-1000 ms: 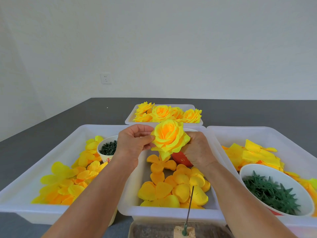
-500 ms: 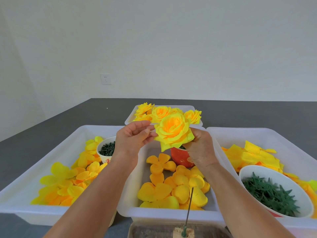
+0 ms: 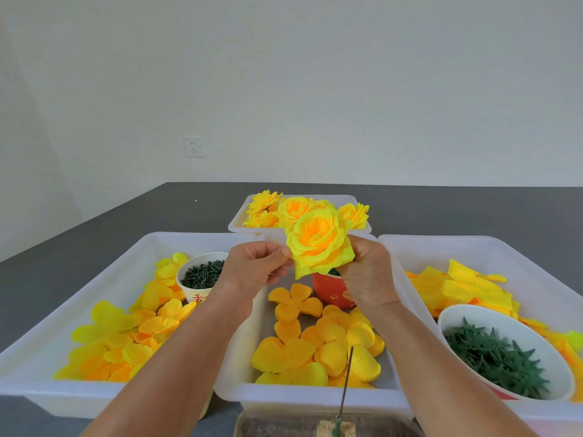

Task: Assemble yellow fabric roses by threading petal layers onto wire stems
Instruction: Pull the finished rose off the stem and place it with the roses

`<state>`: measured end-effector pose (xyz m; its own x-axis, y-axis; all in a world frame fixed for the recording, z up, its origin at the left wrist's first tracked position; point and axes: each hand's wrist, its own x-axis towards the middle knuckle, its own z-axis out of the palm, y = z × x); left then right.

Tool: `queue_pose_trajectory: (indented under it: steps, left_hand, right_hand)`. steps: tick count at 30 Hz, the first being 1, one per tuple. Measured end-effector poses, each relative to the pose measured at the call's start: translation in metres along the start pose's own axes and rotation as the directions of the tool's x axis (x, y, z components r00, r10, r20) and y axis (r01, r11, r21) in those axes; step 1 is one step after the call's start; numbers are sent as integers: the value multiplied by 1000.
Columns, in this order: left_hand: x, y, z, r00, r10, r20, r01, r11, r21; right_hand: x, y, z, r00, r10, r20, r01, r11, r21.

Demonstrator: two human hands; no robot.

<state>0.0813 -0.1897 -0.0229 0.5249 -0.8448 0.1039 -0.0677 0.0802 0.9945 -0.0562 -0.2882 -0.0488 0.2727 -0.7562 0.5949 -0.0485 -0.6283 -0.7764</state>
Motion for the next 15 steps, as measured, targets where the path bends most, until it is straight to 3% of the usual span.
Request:
queue_pose_trajectory:
  steps: [8, 15]
  left_hand:
    - [1, 1, -1, 1000, 3, 13, -2, 998, -61]
    - [2, 2, 2, 1000, -4, -14, 1, 984, -176]
  right_hand:
    - [0, 4, 2, 999, 47, 14, -46, 999, -27]
    - [3, 5, 4, 994, 107, 13, -107, 990, 96]
